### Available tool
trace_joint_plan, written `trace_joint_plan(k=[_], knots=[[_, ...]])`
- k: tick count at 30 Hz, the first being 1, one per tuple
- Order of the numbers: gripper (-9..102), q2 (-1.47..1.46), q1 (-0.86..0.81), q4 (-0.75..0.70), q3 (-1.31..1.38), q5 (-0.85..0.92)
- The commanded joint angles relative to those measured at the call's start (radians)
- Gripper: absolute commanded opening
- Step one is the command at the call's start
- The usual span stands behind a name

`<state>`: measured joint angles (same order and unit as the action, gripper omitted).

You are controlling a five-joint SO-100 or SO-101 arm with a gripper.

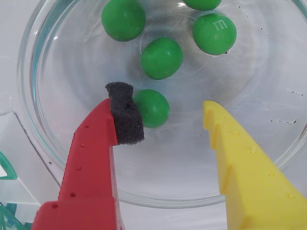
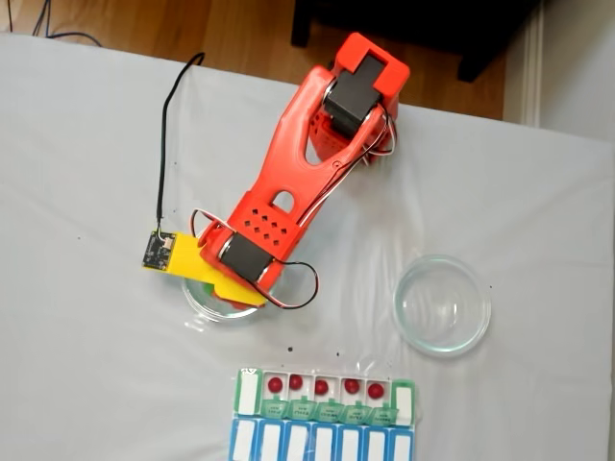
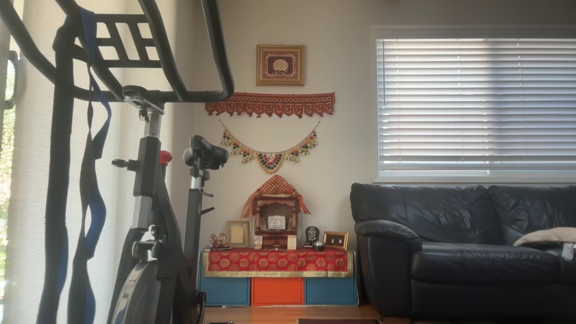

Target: Sort medicines into box.

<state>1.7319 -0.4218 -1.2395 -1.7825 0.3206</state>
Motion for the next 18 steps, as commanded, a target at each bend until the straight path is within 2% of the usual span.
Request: trace_joint_plan(k=[1, 18], knots=[[25, 0.017, -0.003, 0.014, 0.02, 0.002], [25, 0.041, 0.003, 0.023, -0.035, 0.014]])
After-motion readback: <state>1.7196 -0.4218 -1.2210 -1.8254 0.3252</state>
